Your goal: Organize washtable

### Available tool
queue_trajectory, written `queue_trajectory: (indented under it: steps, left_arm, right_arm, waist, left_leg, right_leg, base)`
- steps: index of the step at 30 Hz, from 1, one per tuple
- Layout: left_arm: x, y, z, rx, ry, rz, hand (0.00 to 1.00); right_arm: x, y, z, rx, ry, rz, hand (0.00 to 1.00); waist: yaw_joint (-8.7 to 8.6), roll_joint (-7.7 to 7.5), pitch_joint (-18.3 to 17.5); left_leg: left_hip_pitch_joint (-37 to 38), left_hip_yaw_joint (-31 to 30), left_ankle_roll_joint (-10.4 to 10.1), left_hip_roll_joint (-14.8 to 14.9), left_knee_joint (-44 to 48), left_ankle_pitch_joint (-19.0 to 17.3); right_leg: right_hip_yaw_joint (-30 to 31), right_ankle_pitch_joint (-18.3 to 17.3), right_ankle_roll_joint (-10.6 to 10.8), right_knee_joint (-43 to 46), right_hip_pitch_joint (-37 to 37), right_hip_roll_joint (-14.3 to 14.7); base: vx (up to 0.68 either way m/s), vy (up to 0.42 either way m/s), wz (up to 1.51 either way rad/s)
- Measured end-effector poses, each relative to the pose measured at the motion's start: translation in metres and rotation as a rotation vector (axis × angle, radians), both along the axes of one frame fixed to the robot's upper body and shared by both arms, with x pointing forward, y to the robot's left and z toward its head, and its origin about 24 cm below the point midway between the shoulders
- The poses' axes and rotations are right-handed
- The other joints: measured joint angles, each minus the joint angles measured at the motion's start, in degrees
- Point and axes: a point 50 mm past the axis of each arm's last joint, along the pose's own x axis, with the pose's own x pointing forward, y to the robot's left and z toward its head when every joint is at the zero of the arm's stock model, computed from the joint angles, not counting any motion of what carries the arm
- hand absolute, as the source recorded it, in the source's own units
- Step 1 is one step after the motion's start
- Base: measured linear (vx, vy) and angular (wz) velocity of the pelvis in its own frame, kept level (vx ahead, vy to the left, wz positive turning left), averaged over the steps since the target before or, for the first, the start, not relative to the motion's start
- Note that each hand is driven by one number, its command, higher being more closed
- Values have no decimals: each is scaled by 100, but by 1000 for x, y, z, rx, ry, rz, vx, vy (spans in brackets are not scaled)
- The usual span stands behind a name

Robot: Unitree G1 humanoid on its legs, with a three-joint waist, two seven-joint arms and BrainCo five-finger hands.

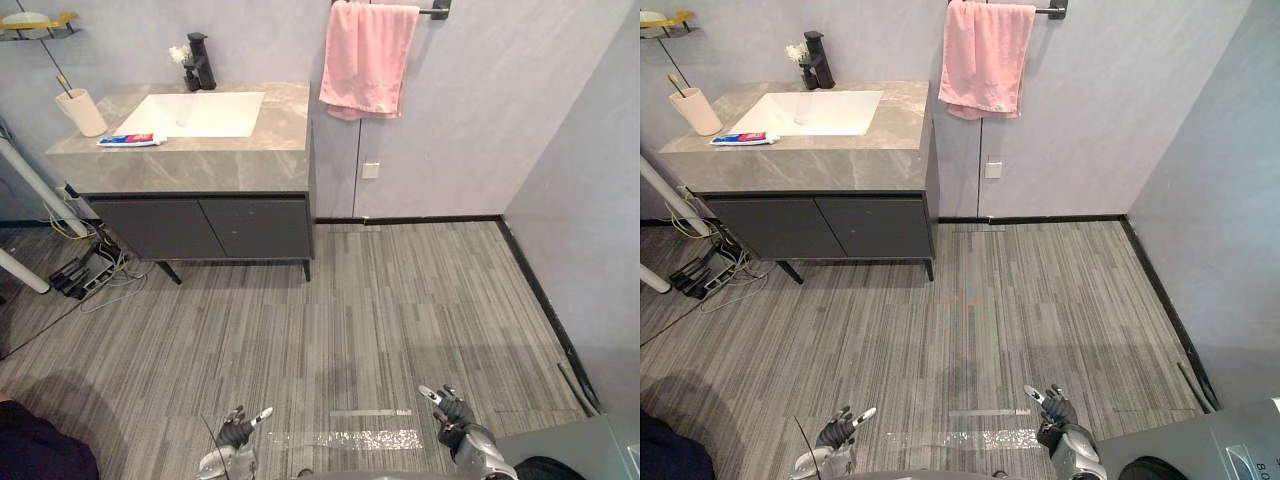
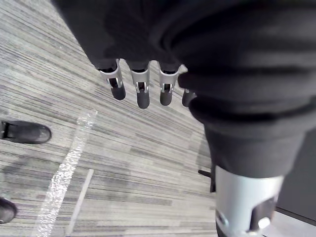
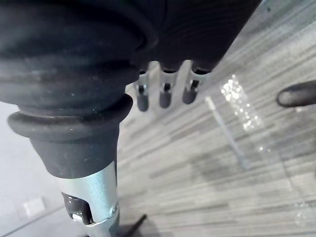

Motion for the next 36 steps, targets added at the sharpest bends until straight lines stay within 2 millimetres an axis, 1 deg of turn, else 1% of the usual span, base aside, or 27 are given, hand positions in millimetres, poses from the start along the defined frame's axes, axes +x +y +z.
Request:
queue_trajectory:
  steps: [5,11,16,17,19,20,21,22,23,24,25,26,27,28,29,30,31,32,33,34,35,36]
  left_arm:
    - [0,-1,2,-7,-19,8,0]
    - [-2,-3,2,-14,-18,9,0]
    - [0,-7,2,-28,-29,37,0]
    - [2,-9,4,-29,-40,42,0]
    - [12,-12,10,-29,-86,23,0]
    - [15,-13,12,-29,-103,13,0]
    - [19,-14,15,-29,-125,9,0]
    - [21,-12,17,-23,-136,7,0]
    - [23,-10,18,-16,-142,4,0]
    - [23,-8,20,-9,-147,2,0]
    - [26,-7,21,-6,-156,0,0]
    - [27,-5,23,0,-165,-2,0]
    - [33,-2,26,11,-186,-6,0]
    - [39,0,30,17,-208,-12,0]
    - [43,0,32,18,-218,-15,0]
    - [52,-1,36,21,-242,-22,0]
    - [59,-1,40,22,-265,-29,0]
    - [62,-1,42,23,-275,-32,0]
    - [64,-7,43,8,-285,-30,0]
    - [64,-11,43,-3,-288,-35,0]
    - [62,-15,42,-19,-289,-23,0]
    - [62,-19,41,-43,-285,-4,0]
  right_arm:
    - [5,1,4,-2,-32,9,0]
    - [0,2,2,1,-17,16,0]
    - [5,3,4,8,-31,7,0]
    - [9,3,5,8,-42,8,0]
    - [18,4,10,13,-70,6,0]
    - [19,4,10,16,-77,2,0]
    - [20,5,12,19,-92,0,0]
    - [20,7,12,24,-97,-1,0]
    - [16,8,11,30,-90,-5,0]
    - [11,9,8,38,-77,-13,0]
    - [9,10,7,45,-71,-20,0]
    - [8,10,7,50,-70,-26,0]
    - [8,10,7,49,-72,-29,0]
    - [6,8,6,47,-70,-39,0]
    - [4,7,6,46,-66,-46,0]
    - [-1,4,4,47,-57,-66,0]
    - [-8,1,2,45,-41,-85,0]
    - [-12,-1,0,44,-31,-92,0]
    - [-18,-9,0,26,-18,-103,0]
    - [-20,-12,0,20,-13,-105,0]
    - [-17,-13,0,19,-13,-108,0]
    - [-10,-14,2,17,-25,-101,0]
  waist:
    - [-7,17,11]
    - [-12,27,24]
    - [10,36,91]
    - [27,54,145]
    - [9,62,356]
    - [22,60,434]
    - [24,73,538]
    - [5,68,622]
    - [-58,47,697]
    - [-117,74,761]
    - [-157,79,766]
    - [-177,89,778]
    - [-206,89,826]
    - [-225,48,856]
    - [-233,17,865]
    - [-262,-83,900]
    - [-289,-182,937]
    - [-295,-201,924]
    - [-377,2,849]
    - [-406,118,816]
    - [-365,191,819]
    - [-346,269,810]
  left_leg:
    - [0,110,1,5,-1,-1]
    - [-16,117,3,4,-6,-2]
    - [-184,178,8,0,-7,-2]
    - [-219,252,16,5,-6,-8]
    - [-163,353,133,-30,6,-123]
    - [-118,396,169,-47,15,-148]
    - [-64,426,268,-50,33,-256]
    - [4,439,326,-46,76,-321]
    - [73,440,345,-32,149,-391]
    - [122,440,300,36,256,-512]
    - [118,439,221,151,353,-625]
    - [119,438,170,210,391,-681]
    - [163,434,48,327,443,-796]
    - [253,429,-93,427,466,-916]
    - [307,418,-172,462,473,-982]
    - [460,379,-326,485,507,-1145]
    - [631,337,-500,501,537,-1341]
    - [732,303,-572,547,547,-1435]
    - [871,251,-668,892,544,-1553]
    - [864,266,-768,1007,689,-1487]
    - [552,344,-803,1277,1522,-1405]
    - [-27,411,-710,1668,2855,-1028]
  right_leg:
    - [84,10,-14,-23,-28,9]
    - [79,40,-53,-105,-6,20]
    - [134,68,-66,-49,-228,16]
    - [188,-15,-2,173,-385,-8]
    - [236,-470,153,1211,-850,-185]
    - [197,-583,192,1666,-1028,-271]
    - [52,-624,177,2753,-1521,-455]
    - [-47,-620,107,3571,-1929,-652]
    - [-105,-767,108,4014,-2123,-831]
    - [-173,-848,186,4086,-2344,-1028]
    - [-235,-836,238,3746,-2522,-1139]
    - [-255,-787,259,3446,-2590,-1165]
    - [-366,-550,290,2692,-2658,-1219]
    - [-499,-170,392,1898,-2673,-1276]
    - [-570,9,432,1521,-2671,-1307]
    - [-712,232,508,967,-2651,-1398]
    - [-695,287,531,848,-2670,-1497]
    - [-641,283,521,913,-2680,-1508]
    - [-485,676,323,1553,-2811,-1352]
    - [-496,654,308,1926,-2927,-1252]
    - [-462,425,-43,2460,-3088,-1151]
    - [-556,166,-203,2594,-2945,-1000]
  base:
    - [-24,-17,-9]
    - [-5,-4,0]
    - [-20,-8,-7]
    - [1,11,-26]
    - [-9,34,-24]
    - [-41,41,-25]
    - [-35,37,-26]
    - [-7,34,-16]
    - [73,33,-3]
    - [155,24,0]
    - [185,12,-7]
    - [335,-45,-8]
    - [342,-77,-7]
    - [472,-153,-3]
    - [464,-213,8]
    - [577,-307,19]
    - [494,-305,25]
    - [547,-366,40]
    - [492,-306,42]
    - [674,-432,25]
    - [702,-493,-5]
    - [717,-534,-16]
